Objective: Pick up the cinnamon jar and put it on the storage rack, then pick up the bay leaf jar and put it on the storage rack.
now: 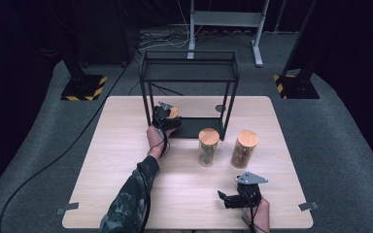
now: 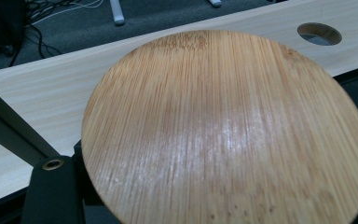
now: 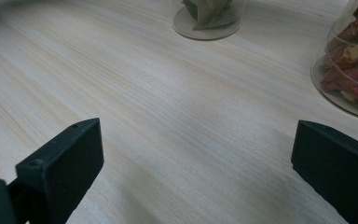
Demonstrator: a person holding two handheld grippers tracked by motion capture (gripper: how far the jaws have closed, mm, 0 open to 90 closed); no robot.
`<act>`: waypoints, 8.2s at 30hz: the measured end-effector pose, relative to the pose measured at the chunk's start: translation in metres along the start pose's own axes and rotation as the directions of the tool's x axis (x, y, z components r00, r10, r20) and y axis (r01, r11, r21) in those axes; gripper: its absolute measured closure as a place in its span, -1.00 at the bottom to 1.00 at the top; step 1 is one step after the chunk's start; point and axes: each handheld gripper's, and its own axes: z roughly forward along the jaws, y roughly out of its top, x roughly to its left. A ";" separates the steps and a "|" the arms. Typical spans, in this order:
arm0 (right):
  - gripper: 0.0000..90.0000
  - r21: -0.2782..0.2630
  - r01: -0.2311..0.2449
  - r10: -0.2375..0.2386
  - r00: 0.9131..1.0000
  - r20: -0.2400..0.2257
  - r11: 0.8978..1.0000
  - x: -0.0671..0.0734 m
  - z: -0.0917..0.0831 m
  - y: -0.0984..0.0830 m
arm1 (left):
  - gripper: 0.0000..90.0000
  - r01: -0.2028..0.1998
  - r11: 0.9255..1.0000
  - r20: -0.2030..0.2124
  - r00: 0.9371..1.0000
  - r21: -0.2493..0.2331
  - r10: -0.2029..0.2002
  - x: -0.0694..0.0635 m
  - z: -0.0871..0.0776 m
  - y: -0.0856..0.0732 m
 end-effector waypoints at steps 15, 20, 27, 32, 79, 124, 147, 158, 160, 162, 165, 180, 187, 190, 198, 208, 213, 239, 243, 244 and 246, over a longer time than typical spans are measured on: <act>-0.96 0.003 0.000 0.000 1.000 -0.003 1.000 0.000 0.000 0.000 | -0.44 0.006 1.000 -0.005 1.000 0.013 -0.006 0.000 0.002 0.003; -0.96 0.004 0.000 0.000 1.000 -0.004 1.000 0.000 0.000 0.000 | -0.44 0.003 1.000 -0.014 1.000 0.016 -0.003 0.000 0.003 0.003; -0.96 0.003 -0.001 0.001 1.000 -0.004 1.000 0.000 0.000 0.000 | -0.44 0.002 1.000 -0.016 1.000 0.022 -0.002 0.000 0.003 0.004; -0.96 0.002 -0.002 0.002 1.000 -0.004 1.000 0.000 0.000 0.000 | -0.44 0.000 1.000 -0.016 1.000 0.027 0.000 0.000 0.002 0.004; -0.97 -0.004 0.000 0.000 1.000 0.000 1.000 0.000 0.000 0.000 | -1.00 -0.190 0.976 -0.006 0.981 0.105 0.192 -0.022 -0.040 0.046; -0.97 0.002 0.017 -0.017 1.000 -0.001 1.000 0.001 0.000 0.000 | -1.00 -0.184 0.951 0.213 0.968 0.247 0.132 0.011 -0.155 -0.148; -0.97 0.015 0.020 -0.020 1.000 0.009 1.000 0.002 0.002 0.000 | -1.00 -0.114 0.978 0.154 0.984 0.173 0.087 0.016 -0.198 -0.187; -0.97 0.021 0.024 -0.024 0.999 0.021 1.000 0.003 0.002 0.001 | -1.00 -0.118 0.978 0.161 0.983 0.171 0.090 0.016 -0.196 -0.186; -0.97 0.021 0.024 -0.024 0.999 0.025 0.999 0.003 0.002 0.000 | -1.00 -0.119 0.978 0.161 0.983 0.171 0.091 0.016 -0.196 -0.186; -0.98 0.023 0.023 -0.024 0.999 0.027 0.999 0.003 0.002 0.001 | -1.00 -0.117 0.978 0.160 0.983 0.171 0.089 0.016 -0.196 -0.186; -0.98 0.042 0.021 -0.022 0.999 0.024 0.999 0.003 0.004 0.001 | -1.00 -0.108 0.979 0.151 0.985 0.172 0.083 0.016 -0.196 -0.186; -0.98 0.049 0.044 -0.049 0.995 0.091 0.998 0.011 0.009 0.006 | -1.00 -0.086 0.981 0.124 0.990 0.173 0.065 0.016 -0.195 -0.186; -0.97 0.001 0.039 -0.038 0.993 0.112 0.999 0.023 0.025 0.030 | -1.00 -0.086 0.981 0.122 0.990 0.172 0.066 0.016 -0.195 -0.186; -0.97 -0.031 0.019 -0.015 0.993 0.118 0.999 0.024 0.033 0.045 | -1.00 -0.087 0.981 0.122 0.990 0.172 0.066 0.016 -0.195 -0.186; -0.97 -0.109 -0.008 0.020 0.994 0.111 0.994 0.027 0.048 0.077 | -1.00 -0.089 0.981 0.123 0.990 0.172 0.069 0.016 -0.195 -0.186; -0.98 -0.180 -0.028 0.060 0.983 0.174 0.983 0.022 0.056 0.108 | -1.00 -0.089 0.981 0.124 0.990 0.172 0.068 0.016 -0.195 -0.186; -0.98 -0.196 -0.023 0.057 0.984 0.168 0.980 0.020 0.059 0.120 | -1.00 -0.090 0.981 0.125 0.990 0.172 0.069 0.016 -0.195 -0.185; -0.46 -0.241 -0.014 0.052 0.987 0.151 0.970 0.016 0.067 0.126 | -1.00 -0.091 0.981 0.129 0.989 0.172 0.069 0.016 -0.195 -0.185; -0.45 -0.239 -0.006 0.045 0.986 0.159 0.971 0.017 0.067 0.126 | -1.00 -0.092 0.981 0.129 0.989 0.173 0.070 0.016 -0.195 -0.185; -0.45 -0.238 -0.006 0.045 0.986 0.159 0.971 0.017 0.066 0.126 | -1.00 -0.092 0.981 0.129 0.989 0.172 0.070 0.016 -0.195 -0.185; -0.45 -0.238 -0.002 0.041 0.987 0.158 0.971 0.017 0.067 0.127 | -1.00 -0.089 0.981 0.128 0.989 0.173 0.068 0.016 -0.195 -0.185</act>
